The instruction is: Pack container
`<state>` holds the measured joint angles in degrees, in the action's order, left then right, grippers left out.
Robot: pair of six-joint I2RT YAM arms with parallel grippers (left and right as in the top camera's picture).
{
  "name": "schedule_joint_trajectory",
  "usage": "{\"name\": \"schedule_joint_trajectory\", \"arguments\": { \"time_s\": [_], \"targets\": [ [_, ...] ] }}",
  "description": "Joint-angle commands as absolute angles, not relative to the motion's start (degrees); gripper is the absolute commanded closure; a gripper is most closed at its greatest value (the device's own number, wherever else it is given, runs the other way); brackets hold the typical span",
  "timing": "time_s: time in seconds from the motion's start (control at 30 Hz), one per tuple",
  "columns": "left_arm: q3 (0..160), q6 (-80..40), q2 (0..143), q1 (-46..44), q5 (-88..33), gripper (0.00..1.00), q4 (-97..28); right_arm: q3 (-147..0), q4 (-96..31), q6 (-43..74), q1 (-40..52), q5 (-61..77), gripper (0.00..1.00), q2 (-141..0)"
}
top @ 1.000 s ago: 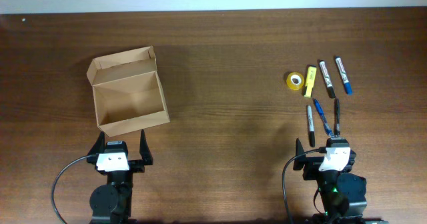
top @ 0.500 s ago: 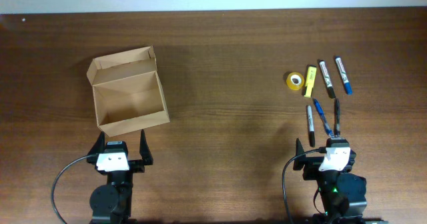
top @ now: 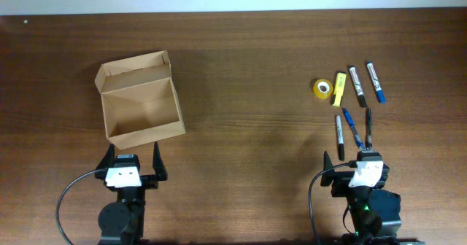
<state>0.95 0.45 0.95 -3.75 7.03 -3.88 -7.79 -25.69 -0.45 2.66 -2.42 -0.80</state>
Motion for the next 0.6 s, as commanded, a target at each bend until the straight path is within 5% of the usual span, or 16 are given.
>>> {"name": "schedule_joint_trajectory", "arguments": {
  "time_s": [0.0, 0.57],
  "targets": [
    [0.5, 0.9, 0.4, -4.0, 6.2, 0.01, -4.1, -7.4, -25.7, -0.4, 2.2, -2.1, 0.01, -0.1],
    [0.5, 0.9, 0.4, -4.0, 5.3, 0.01, -4.3, -7.4, -25.7, -0.4, 2.2, -2.1, 0.01, -0.1]
  ]
}}
